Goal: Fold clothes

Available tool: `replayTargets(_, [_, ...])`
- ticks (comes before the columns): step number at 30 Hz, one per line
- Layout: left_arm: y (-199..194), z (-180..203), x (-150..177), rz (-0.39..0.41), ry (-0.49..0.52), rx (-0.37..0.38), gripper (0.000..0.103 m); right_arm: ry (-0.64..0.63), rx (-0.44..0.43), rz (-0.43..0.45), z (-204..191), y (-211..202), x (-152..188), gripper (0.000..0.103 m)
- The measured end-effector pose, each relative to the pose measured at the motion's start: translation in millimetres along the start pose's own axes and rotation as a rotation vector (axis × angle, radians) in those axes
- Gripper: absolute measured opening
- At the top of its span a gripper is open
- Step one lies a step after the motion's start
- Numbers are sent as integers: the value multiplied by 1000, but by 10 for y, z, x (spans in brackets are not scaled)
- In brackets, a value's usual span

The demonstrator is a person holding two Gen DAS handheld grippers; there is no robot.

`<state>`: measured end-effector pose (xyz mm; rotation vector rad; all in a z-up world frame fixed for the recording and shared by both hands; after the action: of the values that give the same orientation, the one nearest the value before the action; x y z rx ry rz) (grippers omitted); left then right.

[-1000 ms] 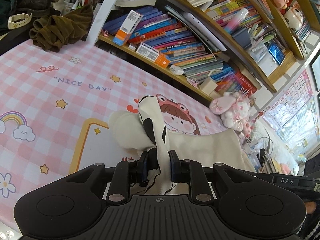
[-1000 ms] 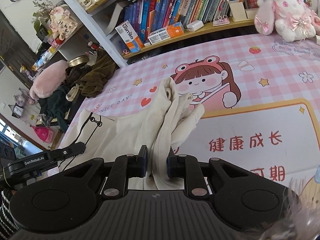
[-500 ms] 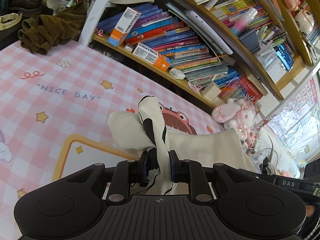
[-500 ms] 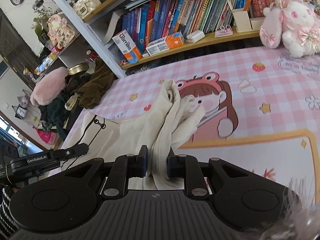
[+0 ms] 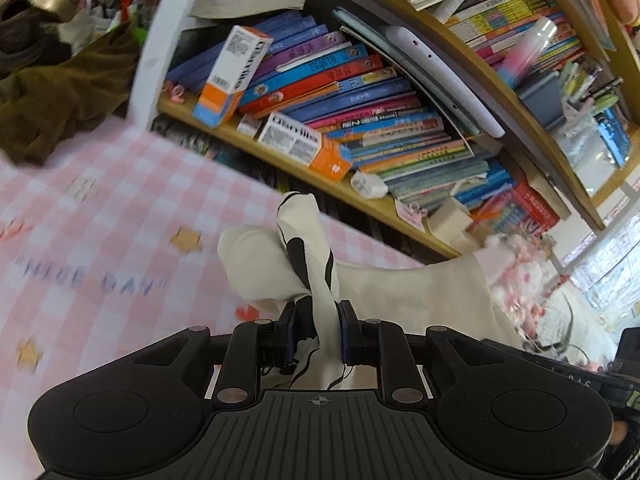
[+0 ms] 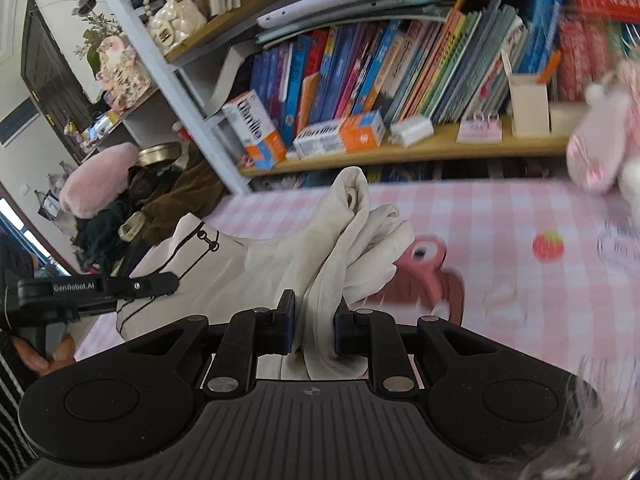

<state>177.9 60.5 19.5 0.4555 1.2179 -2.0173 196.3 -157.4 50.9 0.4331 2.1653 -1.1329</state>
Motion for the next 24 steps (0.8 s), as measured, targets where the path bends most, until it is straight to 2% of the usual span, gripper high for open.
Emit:
replayTargets(7, [581,164,-413,17,48,31,19,-20,76,77,428,230,-349,16])
replayTargets(12, [1004,315,-592,33,76,53,19,-48,139,144,757,337,-505,16])
replayTargets(16, [1305,426,-676,39,96,68,19,-60,171,163,976,412,-578,16])
replayTargets(19, [1446,471,-709,49,94,86,19,-83,196,179,1093,434,-616,16])
replayTargets(24, [1703,238,-688,28,1,43,19,-84,221,189,1276,531,-596,16])
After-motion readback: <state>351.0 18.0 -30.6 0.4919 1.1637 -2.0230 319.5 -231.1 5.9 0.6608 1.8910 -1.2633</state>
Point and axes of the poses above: each gripper's, at about its wrist camera, not at the fingertips, and y roughly the way its jaws point, z to its right, x to its underside, the point moved 8 cm from there along y, roughly the way its jaws point, and after that the axes turned 3 degrees about -z, right-handed, at the moved point
